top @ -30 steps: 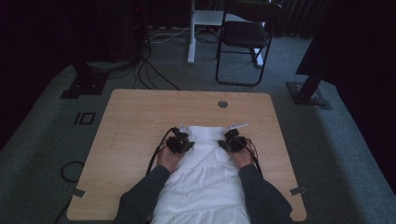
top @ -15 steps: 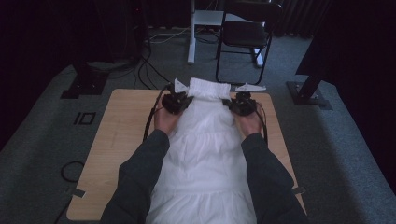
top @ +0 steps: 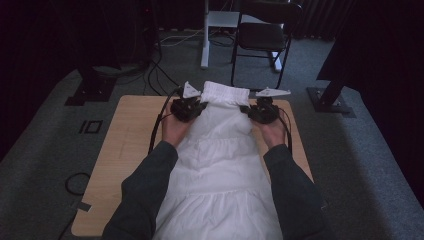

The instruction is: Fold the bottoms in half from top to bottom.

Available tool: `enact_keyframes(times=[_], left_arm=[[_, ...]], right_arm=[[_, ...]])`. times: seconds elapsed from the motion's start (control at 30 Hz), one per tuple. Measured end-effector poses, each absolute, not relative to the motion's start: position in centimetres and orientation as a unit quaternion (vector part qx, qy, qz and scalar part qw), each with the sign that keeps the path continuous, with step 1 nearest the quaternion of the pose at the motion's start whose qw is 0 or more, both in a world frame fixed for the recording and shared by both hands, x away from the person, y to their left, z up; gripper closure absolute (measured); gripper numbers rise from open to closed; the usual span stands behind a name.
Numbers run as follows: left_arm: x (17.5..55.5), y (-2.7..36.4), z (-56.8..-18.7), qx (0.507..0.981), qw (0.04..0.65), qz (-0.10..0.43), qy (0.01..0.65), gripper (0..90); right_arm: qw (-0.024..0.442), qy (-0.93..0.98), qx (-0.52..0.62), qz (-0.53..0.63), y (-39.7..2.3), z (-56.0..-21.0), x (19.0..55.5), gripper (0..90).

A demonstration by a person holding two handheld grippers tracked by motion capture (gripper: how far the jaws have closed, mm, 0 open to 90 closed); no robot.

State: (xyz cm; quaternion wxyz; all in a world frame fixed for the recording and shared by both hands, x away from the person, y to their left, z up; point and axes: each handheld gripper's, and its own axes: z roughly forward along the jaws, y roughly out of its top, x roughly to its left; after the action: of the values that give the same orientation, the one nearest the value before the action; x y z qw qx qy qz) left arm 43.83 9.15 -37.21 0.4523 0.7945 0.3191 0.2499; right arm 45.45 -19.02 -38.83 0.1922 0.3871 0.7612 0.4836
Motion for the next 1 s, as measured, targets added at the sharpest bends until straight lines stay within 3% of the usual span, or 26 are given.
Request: enact_keyframes(times=[0.3,0.53,0.67,0.8,1.0], left_arm=[[34.2,10.0,-39.4,0.804,0.482,0.217,0.272,83.6],[28.3,10.3,-46.1,0.833,0.452,0.155,0.279,83.0],[27.4,9.8,-51.1,0.864,0.388,0.118,0.299,82.9],[28.0,9.5,-54.5,0.878,0.345,0.102,0.316,82.9],[29.9,9.7,-54.8,0.870,0.351,0.108,0.329,83.0]], right_arm=[[0.165,0.779,0.337,0.503,-20.7,-40.8,37.3,82.4],[0.111,0.808,0.334,0.472,-21.2,-47.1,31.0,81.8],[0.091,0.837,0.345,0.416,-20.5,-51.9,29.5,81.0],[0.086,0.855,0.350,0.372,-19.4,-54.0,29.9,80.6],[0.086,0.865,0.356,0.342,-18.3,-54.8,31.9,80.7]])
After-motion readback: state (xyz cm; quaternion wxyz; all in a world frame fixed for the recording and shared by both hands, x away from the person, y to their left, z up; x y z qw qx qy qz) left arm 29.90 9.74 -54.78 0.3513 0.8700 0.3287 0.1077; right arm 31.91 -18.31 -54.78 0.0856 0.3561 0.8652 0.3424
